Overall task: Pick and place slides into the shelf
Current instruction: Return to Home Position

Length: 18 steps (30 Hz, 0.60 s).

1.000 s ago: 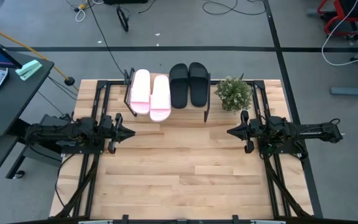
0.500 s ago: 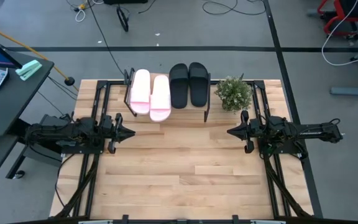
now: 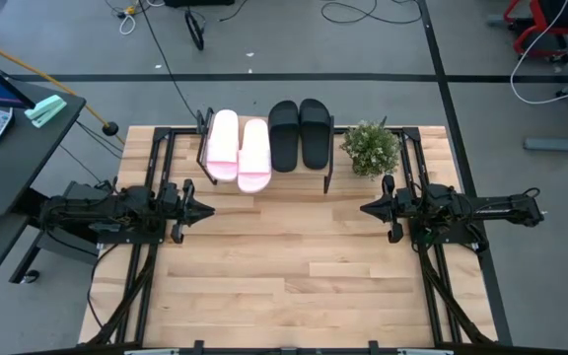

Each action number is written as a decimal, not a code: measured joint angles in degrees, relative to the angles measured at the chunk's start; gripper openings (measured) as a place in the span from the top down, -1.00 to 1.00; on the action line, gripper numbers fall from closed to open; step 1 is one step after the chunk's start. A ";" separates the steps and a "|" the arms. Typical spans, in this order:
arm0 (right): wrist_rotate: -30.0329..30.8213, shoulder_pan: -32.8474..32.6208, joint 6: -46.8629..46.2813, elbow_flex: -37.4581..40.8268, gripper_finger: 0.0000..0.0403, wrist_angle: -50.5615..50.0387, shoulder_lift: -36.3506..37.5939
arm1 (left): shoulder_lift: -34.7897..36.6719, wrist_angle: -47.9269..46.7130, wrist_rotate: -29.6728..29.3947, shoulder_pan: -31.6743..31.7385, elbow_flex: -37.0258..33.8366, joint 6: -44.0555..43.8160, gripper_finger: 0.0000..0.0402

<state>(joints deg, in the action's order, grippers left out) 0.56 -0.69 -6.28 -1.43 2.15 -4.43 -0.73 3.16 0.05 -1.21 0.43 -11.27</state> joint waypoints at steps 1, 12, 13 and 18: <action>0.00 0.02 0.00 0.00 0.91 0.00 0.00 | 0.00 0.00 0.00 0.01 0.00 -0.02 0.75; 0.00 0.01 0.00 0.00 0.92 0.00 0.00 | 0.00 0.00 0.00 0.00 0.00 -0.02 0.81; 0.00 0.02 0.00 0.00 0.92 0.00 0.00 | 0.00 0.00 -0.01 0.00 0.00 0.00 0.80; 0.00 0.02 0.00 0.00 0.92 0.00 0.00 | 0.00 0.00 -0.01 0.01 0.00 -0.01 0.78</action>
<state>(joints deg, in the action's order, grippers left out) 0.56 -0.67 -6.28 -1.43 2.15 -4.43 -0.73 3.16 0.05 -1.20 0.43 -11.29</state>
